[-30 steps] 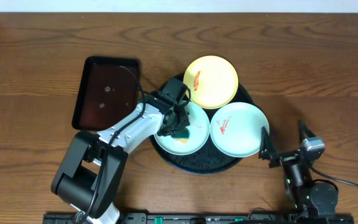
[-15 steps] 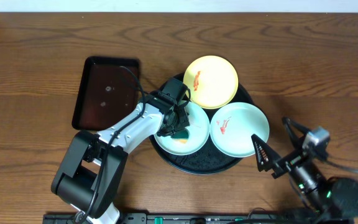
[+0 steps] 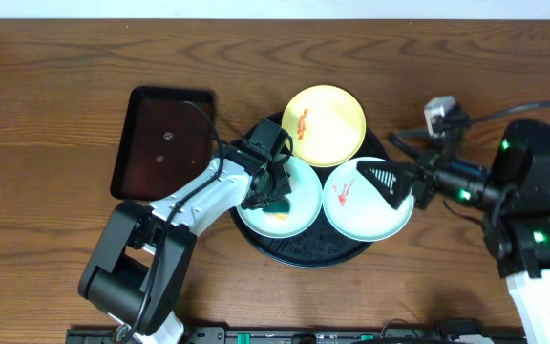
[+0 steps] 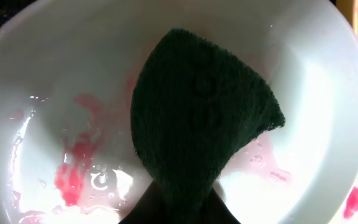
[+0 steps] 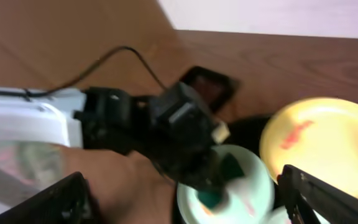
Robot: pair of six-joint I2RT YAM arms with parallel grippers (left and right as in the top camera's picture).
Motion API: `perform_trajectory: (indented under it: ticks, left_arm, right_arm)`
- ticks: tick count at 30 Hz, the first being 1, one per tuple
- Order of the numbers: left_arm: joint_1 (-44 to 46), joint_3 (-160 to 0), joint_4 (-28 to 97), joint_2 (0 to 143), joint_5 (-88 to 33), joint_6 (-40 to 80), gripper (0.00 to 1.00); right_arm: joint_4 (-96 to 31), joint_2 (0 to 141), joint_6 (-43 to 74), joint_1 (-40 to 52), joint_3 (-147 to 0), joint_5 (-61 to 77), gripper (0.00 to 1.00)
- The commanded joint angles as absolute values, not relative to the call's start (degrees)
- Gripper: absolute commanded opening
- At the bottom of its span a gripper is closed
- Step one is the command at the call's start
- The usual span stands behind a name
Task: Clean dirty plates on tray and stack at the side
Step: 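Move the right gripper to the rim of the right green plate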
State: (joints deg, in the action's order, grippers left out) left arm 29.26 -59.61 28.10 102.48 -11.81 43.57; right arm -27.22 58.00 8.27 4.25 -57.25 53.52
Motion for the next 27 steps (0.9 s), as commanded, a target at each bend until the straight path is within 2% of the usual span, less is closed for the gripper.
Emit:
perform_trajectory:
  ticks: [1, 5, 7, 10, 12, 14, 15, 17, 22, 27]
  left_arm:
    - [29.23, -59.46, 29.04, 103.42, -11.03, 44.23, 0.08]
    - [29.23, -59.46, 29.26, 103.42, -11.03, 44.23, 0.08]
    - [29.23, -59.46, 29.28, 103.42, -11.03, 44.23, 0.08]
    - [29.23, -59.46, 29.21, 103.39, -11.03, 44.25, 0.08]
    - [29.23, -59.46, 29.21, 103.42, -11.0, 44.25, 0.08]
    - [29.23, -59.46, 29.23, 103.39, -10.85, 44.25, 0.08]
    - [29.23, -59.46, 29.23, 103.39, -10.85, 44.25, 0.08]
    - [29.23, -59.46, 29.21, 103.42, -10.85, 44.25, 0.08]
    - [29.23, -59.46, 29.02, 103.42, -10.85, 44.25, 0.08]
    - [29.23, -59.46, 28.97, 103.42, -10.85, 44.25, 0.08]
  right_arm:
    - [-26.44, 60.64, 14.33, 4.67, -58.5, 56.49, 0.91]
    - [-31.81, 61.08, 16.51, 7.09, -58.52, 38.44, 0.83]
    - [-35.05, 61.41, 18.79, 8.93, -58.54, 29.93, 0.74]
    - [-39.57, 63.26, 19.03, 10.7, -59.22, 27.0, 0.71]
    - [-42.65, 65.17, 17.82, 11.62, -59.92, 27.03, 0.73]
    - [-44.93, 67.07, 16.43, 12.71, -60.16, 27.31, 0.82]
    - [-45.58, 67.61, 16.49, 13.1, -60.16, 28.08, 0.91]
    - [-45.65, 67.79, 16.8, 13.41, -60.16, 29.56, 0.99]
    - [-40.38, 67.9, 20.93, 14.44, -59.96, 29.74, 0.99]
    - [-36.82, 69.1, 19.25, 20.21, -59.79, 22.94, 0.89]
